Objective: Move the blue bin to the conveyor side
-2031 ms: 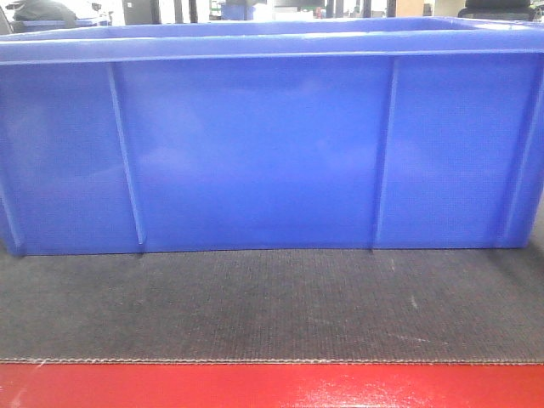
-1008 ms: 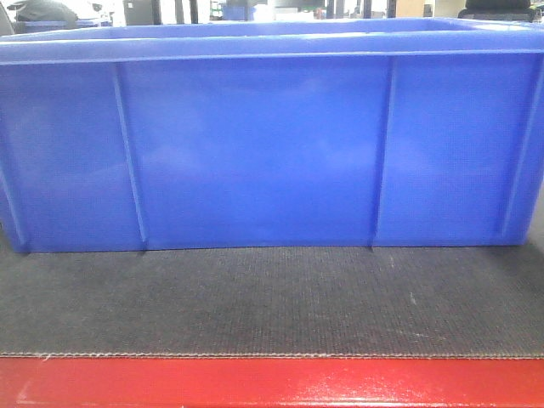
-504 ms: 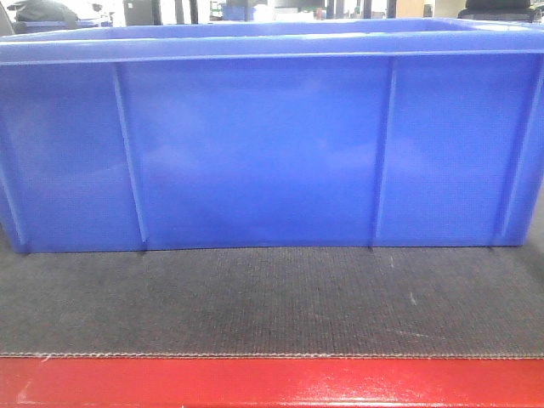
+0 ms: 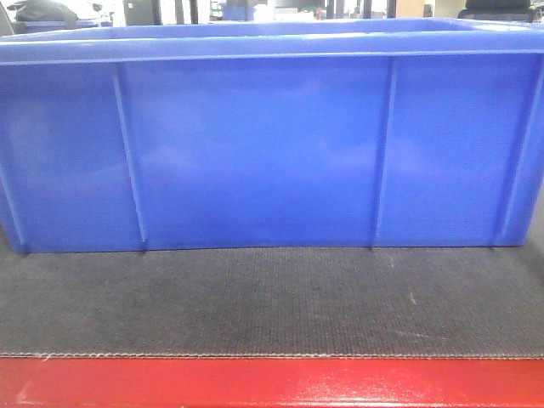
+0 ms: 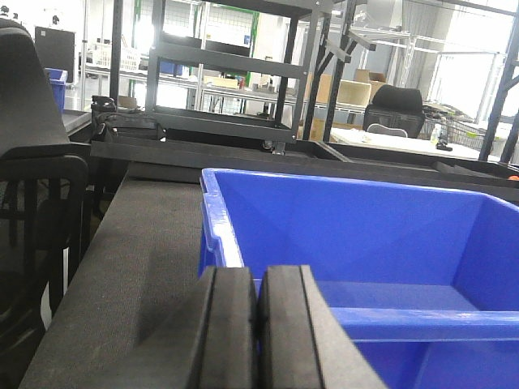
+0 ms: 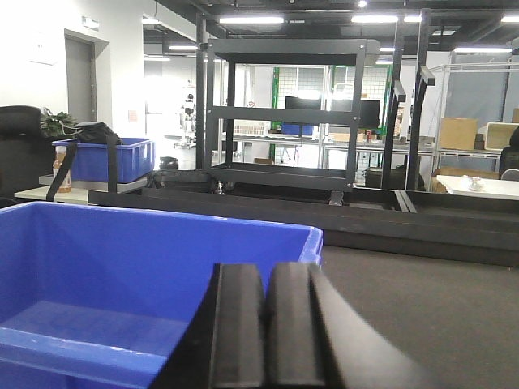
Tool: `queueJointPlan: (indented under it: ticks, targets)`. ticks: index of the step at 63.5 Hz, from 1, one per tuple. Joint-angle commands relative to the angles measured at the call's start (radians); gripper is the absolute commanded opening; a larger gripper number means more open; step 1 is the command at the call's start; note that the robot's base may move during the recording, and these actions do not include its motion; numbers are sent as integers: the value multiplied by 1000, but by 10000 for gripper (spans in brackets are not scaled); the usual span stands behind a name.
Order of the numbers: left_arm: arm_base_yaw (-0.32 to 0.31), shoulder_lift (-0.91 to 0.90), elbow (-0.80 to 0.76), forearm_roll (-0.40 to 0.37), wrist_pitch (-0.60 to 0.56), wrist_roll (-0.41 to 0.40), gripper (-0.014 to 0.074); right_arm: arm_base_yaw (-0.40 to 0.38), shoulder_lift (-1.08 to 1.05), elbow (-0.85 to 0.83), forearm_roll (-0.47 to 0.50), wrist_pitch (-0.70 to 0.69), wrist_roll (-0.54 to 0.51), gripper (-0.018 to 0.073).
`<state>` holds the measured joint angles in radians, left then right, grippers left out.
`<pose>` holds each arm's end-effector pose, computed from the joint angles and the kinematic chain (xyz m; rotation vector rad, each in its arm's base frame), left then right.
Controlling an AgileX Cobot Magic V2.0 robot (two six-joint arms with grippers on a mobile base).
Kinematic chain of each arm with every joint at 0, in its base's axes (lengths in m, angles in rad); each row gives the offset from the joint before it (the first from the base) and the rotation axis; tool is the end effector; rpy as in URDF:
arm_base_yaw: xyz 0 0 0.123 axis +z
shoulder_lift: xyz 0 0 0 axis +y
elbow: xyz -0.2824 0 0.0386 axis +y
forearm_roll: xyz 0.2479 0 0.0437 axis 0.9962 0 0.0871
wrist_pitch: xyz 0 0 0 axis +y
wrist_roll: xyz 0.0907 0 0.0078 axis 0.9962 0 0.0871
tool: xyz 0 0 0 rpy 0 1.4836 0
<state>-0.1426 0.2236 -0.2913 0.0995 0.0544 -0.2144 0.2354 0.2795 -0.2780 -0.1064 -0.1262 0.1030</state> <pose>0.0675 -0.0092 0.2927 0.0159 1.4733 -0.2054 0.0738 0.0189 0.3003 -0.1729 1.3515 0.2048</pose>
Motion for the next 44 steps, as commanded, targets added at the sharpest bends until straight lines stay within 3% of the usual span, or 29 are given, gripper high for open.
queueJointPlan:
  ticks: [1, 8, 18, 31, 44]
  targets:
    - [-3, -6, -1, 3, -20, 0, -18, -2, -6, 1, 10, -10, -7, -79]
    - [-3, -6, -1, 3, -20, 0, -18, -18, -24, 34, 82, 31, -29, -79]
    - [-3, -6, -1, 3, -20, 0, -18, -111, -150, 150, 164, 52, -90, -79]
    - [-3, -6, -1, 3, -20, 0, -18, -147, -280, 271, 166, 185, -91, -79]
    - [-3, -7, -1, 3, -20, 0, -18, -147, -280, 278, 166, 119, -94, -79]
